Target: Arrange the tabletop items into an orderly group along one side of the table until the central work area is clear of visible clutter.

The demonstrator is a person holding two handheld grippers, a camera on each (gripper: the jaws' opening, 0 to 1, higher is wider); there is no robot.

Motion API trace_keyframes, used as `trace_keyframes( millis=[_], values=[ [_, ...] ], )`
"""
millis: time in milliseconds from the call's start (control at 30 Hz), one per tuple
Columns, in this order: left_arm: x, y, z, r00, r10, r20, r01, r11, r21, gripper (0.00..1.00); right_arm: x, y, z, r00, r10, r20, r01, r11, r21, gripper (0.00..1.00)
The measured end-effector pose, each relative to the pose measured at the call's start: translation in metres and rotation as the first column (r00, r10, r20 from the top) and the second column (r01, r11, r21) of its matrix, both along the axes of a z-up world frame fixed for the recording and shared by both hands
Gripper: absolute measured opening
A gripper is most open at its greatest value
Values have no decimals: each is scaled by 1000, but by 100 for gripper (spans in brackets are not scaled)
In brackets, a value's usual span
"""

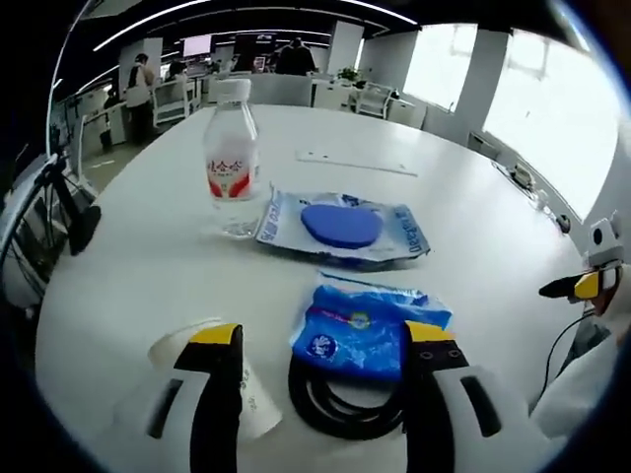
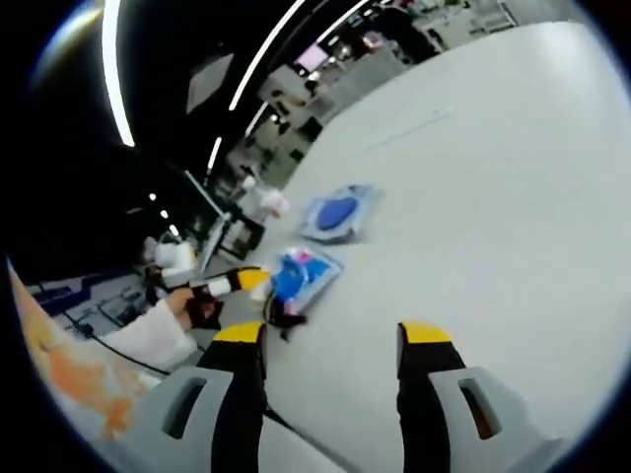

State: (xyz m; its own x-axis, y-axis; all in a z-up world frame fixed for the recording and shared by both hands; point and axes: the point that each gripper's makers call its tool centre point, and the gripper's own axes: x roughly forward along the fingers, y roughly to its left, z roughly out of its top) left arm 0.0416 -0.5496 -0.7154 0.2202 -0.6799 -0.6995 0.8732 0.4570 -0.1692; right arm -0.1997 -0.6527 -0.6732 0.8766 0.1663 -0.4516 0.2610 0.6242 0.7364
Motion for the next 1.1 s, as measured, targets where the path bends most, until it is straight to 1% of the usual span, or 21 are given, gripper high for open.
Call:
trace_keyframes(
  millis=[100, 200, 300, 400, 433, 500, 567, 600, 700, 767, 800, 867, 900, 967, 1000, 1033, 1100],
  values=[
    [0, -2, -5, 1000, -9, -16, 9, 1000, 16, 64, 16, 0, 0, 1000, -5, 2, 5, 1000, 29, 51],
    [1, -4, -10, 1000, -18, -24, 18, 999, 27, 62, 32, 5, 0, 1000, 16, 3, -17, 999, 47, 51],
    [2, -5, -13, 999, -14, -40, 15, 999, 34, 58, 48, 13, -5, 999, 40, -17, -39, 997, 66, 50],
    [5, -5, -17, 998, 4, -55, -1, 999, 43, 54, 68, 21, -11, 998, 58, -36, -56, 996, 70, 49],
    [4, -5, -19, 998, 8, -65, -5, 999, 48, 53, 71, 22, -12, 997, 60, -39, -57, 996, 72, 49],
    [1, -5, -21, 996, 10, -89, -5, 999, 51, 51, 84, 29, -21, 996, 66, -63, -60, 994, 96, 46],
    [-3, -6, -23, 995, 1, -99, 4, 998, 56, 45, 93, 41, -34, 987, 106, -117, -95, 990, 101, 42],
    [-4, -6, -25, 995, 0, -103, 6, 998, 59, 43, 99, 48, -37, 982, 139, -129, -127, 987, 99, 42],
    [-8, -5, -27, 994, 3, -111, 5, 998, 69, 41, 121, 57, -34, 984, 150, -96, -141, 985, 96, 42],
    [-10, -3, -28, 993, 14, -117, -5, 997, 74, 39, 131, 61, -40, 984, 143, -108, -130, 984, 119, 41],
    [-11, -3, -29, 992, 19, -123, -11, 997, 73, 39, 135, 61, -44, 984, 132, -122, -117, 985, 126, 40],
    [-15, -3, -31, 990, 25, -135, -15, 997, 73, 37, 142, 60, -56, 979, 136, -149, -120, 986, 114, 40],
    [-16, -3, -31, 990, 24, -138, -14, 997, 73, 38, 144, 60, -59, 978, 137, -157, -117, 985, 129, 40],
    [-17, -2, -31, 991, 30, -134, -21, 997, 71, 38, 144, 59, -64, 978, 106, -177, -76, 982, 171, 40],
    [-17, -2, -30, 990, 34, -134, -25, 997, 69, 37, 144, 58, -68, 978, 97, -185, -65, 983, 172, 39],
    [-17, -1, -30, 990, 37, -133, -28, 997, 69, 36, 143, 59, -71, 976, 98, -192, -65, 983, 172, 38],
    [-18, 0, -30, 990, 40, -132, -30, 997, 74, 32, 138, 63, -78, 969, 123, -213, -88, 982, 166, 28]
  ],
)
